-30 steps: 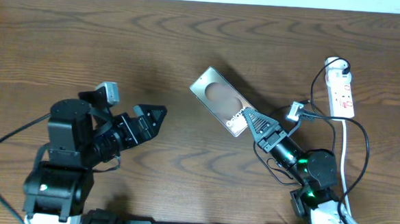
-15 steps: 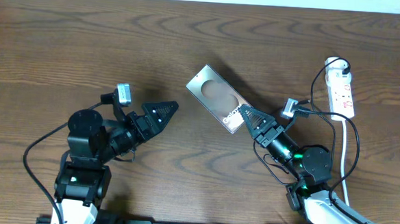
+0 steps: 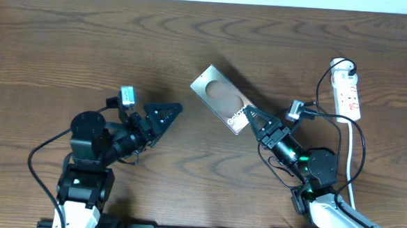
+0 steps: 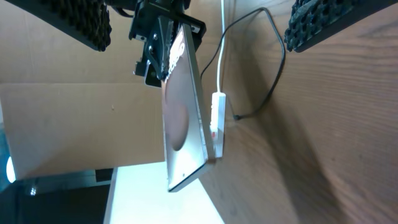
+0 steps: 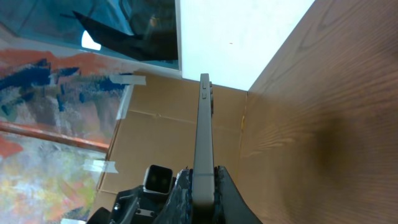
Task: Plug charger to phone and switch on socket
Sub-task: 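Rotate the phone with the right gripper and bring the left gripper back toward it, then grasp the phone's bottom end with the left gripper beside the right gripper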
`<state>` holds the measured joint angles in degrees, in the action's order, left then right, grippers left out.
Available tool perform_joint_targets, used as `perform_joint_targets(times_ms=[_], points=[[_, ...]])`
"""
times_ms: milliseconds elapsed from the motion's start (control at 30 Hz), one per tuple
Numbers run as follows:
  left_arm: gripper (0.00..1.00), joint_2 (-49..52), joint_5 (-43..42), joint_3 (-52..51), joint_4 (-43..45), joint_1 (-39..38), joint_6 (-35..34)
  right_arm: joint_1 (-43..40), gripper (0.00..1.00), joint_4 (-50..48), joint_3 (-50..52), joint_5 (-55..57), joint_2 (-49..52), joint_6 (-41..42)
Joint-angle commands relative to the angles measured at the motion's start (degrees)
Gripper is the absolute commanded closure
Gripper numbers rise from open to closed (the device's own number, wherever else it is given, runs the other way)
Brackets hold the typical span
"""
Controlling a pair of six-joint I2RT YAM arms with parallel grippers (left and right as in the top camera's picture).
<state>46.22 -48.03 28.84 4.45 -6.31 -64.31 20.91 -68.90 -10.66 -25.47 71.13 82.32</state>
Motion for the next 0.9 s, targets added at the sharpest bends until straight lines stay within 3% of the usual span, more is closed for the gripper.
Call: perform_joint_targets(times_ms=[0, 233, 567, 867], points=[[0.09, 1.79, 2.69, 0.09, 2.75, -2.97, -2.67, -0.15, 0.99, -1.44, -0.87, 1.09, -0.31, 2.43], [0.1, 8.2, 7.21, 0.09, 12.76, -8.98, -7.87, 0.74, 0.99, -1.7, -0.9, 1.57, -0.31, 5.92], [0.21, 19.63, 11.32, 0.09, 28.48, -14.49, -12.52, 2.73, 0.99, -1.64, -0.9, 3.78, -0.31, 15.65], [0.32, 22.86, 16.22, 0.09, 33.9, -15.06, -17.44, 6.19, 0.99, 0.26, -0.9, 8.39, -0.31, 16.87]])
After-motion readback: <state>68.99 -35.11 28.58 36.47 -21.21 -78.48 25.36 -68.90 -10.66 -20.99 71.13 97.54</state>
